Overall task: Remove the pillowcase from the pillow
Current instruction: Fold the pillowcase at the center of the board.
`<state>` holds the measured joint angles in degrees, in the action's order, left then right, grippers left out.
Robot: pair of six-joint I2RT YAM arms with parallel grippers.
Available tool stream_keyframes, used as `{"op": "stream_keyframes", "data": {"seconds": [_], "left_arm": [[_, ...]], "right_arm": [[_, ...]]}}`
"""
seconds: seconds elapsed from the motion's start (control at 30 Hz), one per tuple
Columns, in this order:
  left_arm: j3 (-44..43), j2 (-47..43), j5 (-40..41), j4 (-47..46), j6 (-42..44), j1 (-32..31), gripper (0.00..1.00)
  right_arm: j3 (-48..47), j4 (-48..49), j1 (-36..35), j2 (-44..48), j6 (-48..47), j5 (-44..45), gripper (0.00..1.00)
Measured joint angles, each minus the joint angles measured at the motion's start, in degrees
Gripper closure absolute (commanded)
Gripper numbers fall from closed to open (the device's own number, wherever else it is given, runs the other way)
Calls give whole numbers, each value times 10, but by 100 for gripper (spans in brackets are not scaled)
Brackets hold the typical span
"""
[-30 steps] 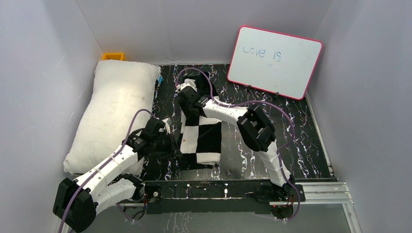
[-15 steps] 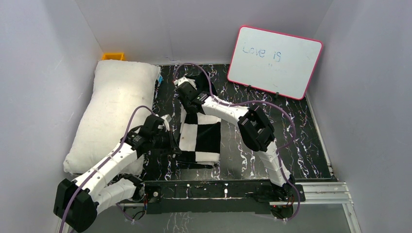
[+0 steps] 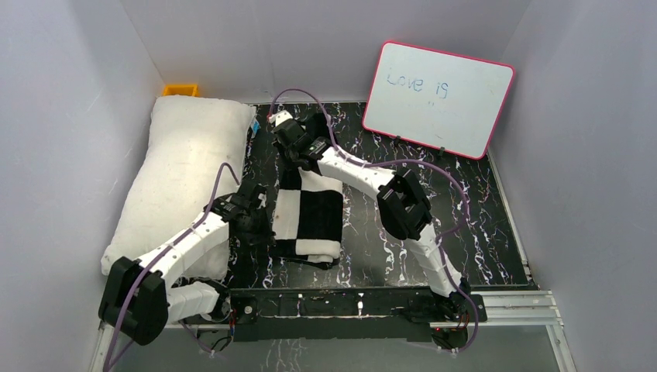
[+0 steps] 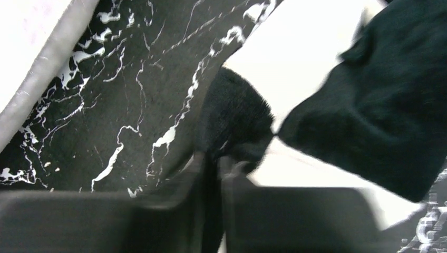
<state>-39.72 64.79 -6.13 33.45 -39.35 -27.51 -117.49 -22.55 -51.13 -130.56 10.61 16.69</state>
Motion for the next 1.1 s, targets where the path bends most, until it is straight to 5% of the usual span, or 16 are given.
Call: {"op": "stream_keyframes", "data": {"seconds": [0.07,0.17,0.23,0.47,0.67,0.87,1.1], "left_arm": [[5,23,23,1,-10,0,93],[14,42,40,5,-19,1,20],[14,47,47,10,-20,2,2],[-103,52,68,43,19,4,2],[-298,125,57,-49,82,20,2],[-351,263,38,-128,113,70,2],[-400,392,45,-157,140,111,2]], "right_arm": [[5,1,1,-13,5,-16,25],[23,0,4,-21,10,-46,3],[36,6,11,-20,9,-74,1],[78,78,112,19,31,-201,1],[-49,117,194,-19,60,-292,2],[-100,183,204,-78,122,-380,1],[-29,243,214,-90,182,-449,2]]}}
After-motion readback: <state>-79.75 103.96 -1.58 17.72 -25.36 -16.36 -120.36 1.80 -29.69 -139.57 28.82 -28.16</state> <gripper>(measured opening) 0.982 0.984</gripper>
